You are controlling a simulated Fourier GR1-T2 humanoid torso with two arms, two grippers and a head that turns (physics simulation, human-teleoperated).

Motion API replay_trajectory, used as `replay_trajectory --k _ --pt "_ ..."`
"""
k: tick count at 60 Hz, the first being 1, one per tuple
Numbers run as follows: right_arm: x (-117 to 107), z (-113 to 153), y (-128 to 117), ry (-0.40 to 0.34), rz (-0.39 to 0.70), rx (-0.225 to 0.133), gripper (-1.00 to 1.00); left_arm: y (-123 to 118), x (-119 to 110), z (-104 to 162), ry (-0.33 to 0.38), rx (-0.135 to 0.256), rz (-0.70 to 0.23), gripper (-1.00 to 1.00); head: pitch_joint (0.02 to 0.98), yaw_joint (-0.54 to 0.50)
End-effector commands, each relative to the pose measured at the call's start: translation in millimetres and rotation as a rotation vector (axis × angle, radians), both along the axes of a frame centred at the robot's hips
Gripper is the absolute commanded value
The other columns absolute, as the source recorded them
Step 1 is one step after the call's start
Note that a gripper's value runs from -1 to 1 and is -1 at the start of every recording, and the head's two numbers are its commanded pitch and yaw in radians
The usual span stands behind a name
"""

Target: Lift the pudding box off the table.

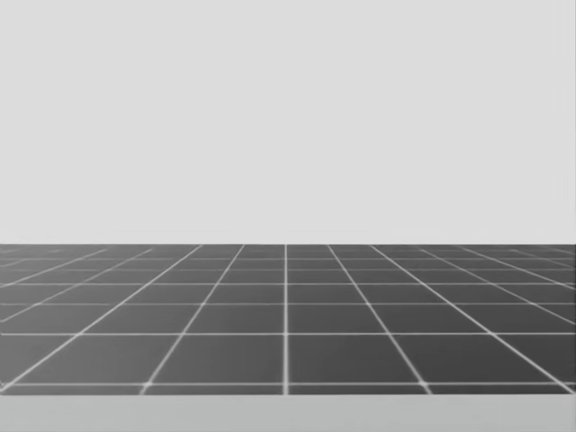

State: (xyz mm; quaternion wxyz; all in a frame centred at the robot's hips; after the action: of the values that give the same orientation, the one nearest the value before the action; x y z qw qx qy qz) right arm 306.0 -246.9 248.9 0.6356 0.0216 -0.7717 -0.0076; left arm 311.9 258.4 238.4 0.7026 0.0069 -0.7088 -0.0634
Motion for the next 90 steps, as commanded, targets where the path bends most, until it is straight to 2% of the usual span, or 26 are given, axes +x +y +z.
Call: replay_trajectory --k 1,3,4,7,14,24,27,32,40,51,63,73,79,82,83,90 --pt "-1.2 -0.1 -0.2 0.005 -0.017 0.02 -1.0 -0.1 0.1 0.0 -0.001 0.003 0.0 -1.0 0.077 -0.01" --pt "-0.8 0.5 -0.7 0.007 -0.009 0.025 -1.0 -0.1 0.1 0.0 -0.001 0.002 0.001 -1.0 0.082 -0.01" --pt "-0.1 1.6 -1.1 0.016 0.008 0.042 -1.0 0.0 0.1 0.0 -0.001 0.003 0.001 -1.0 0.087 -0.01" --pt "-0.1 2.1 -1.9 0.014 0.0 0.034 -1.0 0.0 0.0 0.1 -0.002 0.002 0.002 -1.0 0.098 -0.01" --pt "0.3 3.6 -4.8 0.018 -0.003 0.041 -1.0 0.0 -0.2 0.1 -0.002 0.003 0.003 -1.0 0.178 -0.01" --pt "0.8 3.5 -4.3 0.018 -0.009 0.031 -1.0 0.2 0.1 0.0 -0.002 0.006 0.005 -1.0 0.358 -0.03" --pt "0.9 3.5 -4.3 0.018 -0.009 0.03 -1.0 0.3 0.2 0.0 -0.001 0.006 0.005 -1.0 0.381 -0.03" --pt "1.1 3.5 -4.5 0.019 -0.01 0.026 -1.0 0.6 0.5 0.1 -0.001 0.005 0.004 -1.0 0.497 -0.05" --pt "1.0 3.7 -4.5 0.019 -0.011 0.021 -1.0 0.3 0.6 0.2 -0.001 0.007 0.003 -1.0 0.622 -0.08" --pt "1.0 3.5 -4.3 0.024 -0.011 0.011 -1.0 -0.9 0.5 0.1 0.0 0.01 -0.003 -1.0 0.781 -0.13" --pt "1.1 4.2 -4.9 0.025 -0.015 0.008 -1.0 -2.8 -0.1 0.6 -0.002 0.011 -0.008 -1.0 0.898 -0.19" --pt "1.4 3.9 -4.7 0.028 -0.017 0.016 -1.0 -4.0 -0.4 1.0 -0.003 0.007 -0.01 -1.0 0.916 -0.21" --pt "0.9 3.9 -4.9 0.03 -0.013 0.036 -1.0 -4.5 -0.4 1.3 -0.005 0.003 -0.012 -1.0 0.903 -0.21" --pt "-3.1 7.3 -5.6 0.045 -0.001 0.082 -1.0 -4.8 -0.4 1.3 -0.005 0.003 -0.012 -1.0 0.895 -0.21" --pt "-4.3 8.2 -5.5 0.048 0.004 0.087 -1.0 -4.8 -0.4 1.3 -0.005 0.003 -0.012 -1.0 0.894 -0.21" --pt "-22.8 16.6 -0.7 0.074 0.073 0.084 -1.0 -4.7 -0.7 1.2 -0.005 0.0 -0.013 -1.0 0.889 -0.22"
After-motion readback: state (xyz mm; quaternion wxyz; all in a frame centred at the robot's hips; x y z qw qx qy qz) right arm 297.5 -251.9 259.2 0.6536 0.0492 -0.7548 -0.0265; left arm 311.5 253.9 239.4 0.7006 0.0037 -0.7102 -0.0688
